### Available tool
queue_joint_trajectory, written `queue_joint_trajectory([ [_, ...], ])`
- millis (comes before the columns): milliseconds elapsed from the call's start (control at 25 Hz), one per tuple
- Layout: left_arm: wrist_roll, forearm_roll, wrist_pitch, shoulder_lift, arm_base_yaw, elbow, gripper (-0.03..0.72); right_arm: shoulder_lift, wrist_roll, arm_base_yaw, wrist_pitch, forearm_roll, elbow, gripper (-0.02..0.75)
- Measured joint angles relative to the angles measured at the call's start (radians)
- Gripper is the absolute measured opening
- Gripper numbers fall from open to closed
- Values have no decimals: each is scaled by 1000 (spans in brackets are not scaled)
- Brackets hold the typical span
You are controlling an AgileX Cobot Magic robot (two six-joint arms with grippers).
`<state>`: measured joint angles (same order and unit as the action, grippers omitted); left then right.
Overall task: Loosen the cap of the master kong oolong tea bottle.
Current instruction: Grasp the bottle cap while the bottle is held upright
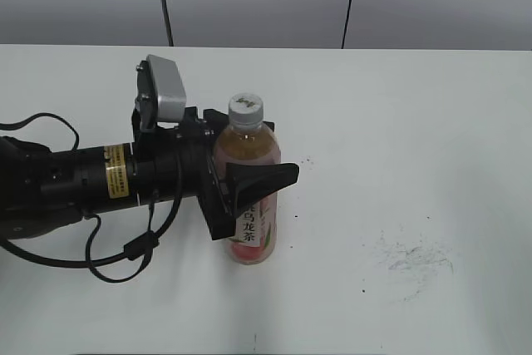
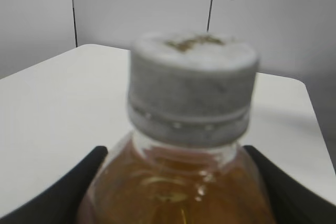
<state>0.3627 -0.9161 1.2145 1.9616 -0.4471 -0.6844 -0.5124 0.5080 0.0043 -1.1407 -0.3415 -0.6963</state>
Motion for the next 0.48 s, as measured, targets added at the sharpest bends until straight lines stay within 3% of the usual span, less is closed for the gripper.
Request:
queue_joint_trajectory([
  [200,0,-3,0,0,0,0,446,-151,71,76,-21,-18,-145,396],
  [480,-1,-22,1,0,1,-2,446,-474,31,230,-73,-19,-353,385],
])
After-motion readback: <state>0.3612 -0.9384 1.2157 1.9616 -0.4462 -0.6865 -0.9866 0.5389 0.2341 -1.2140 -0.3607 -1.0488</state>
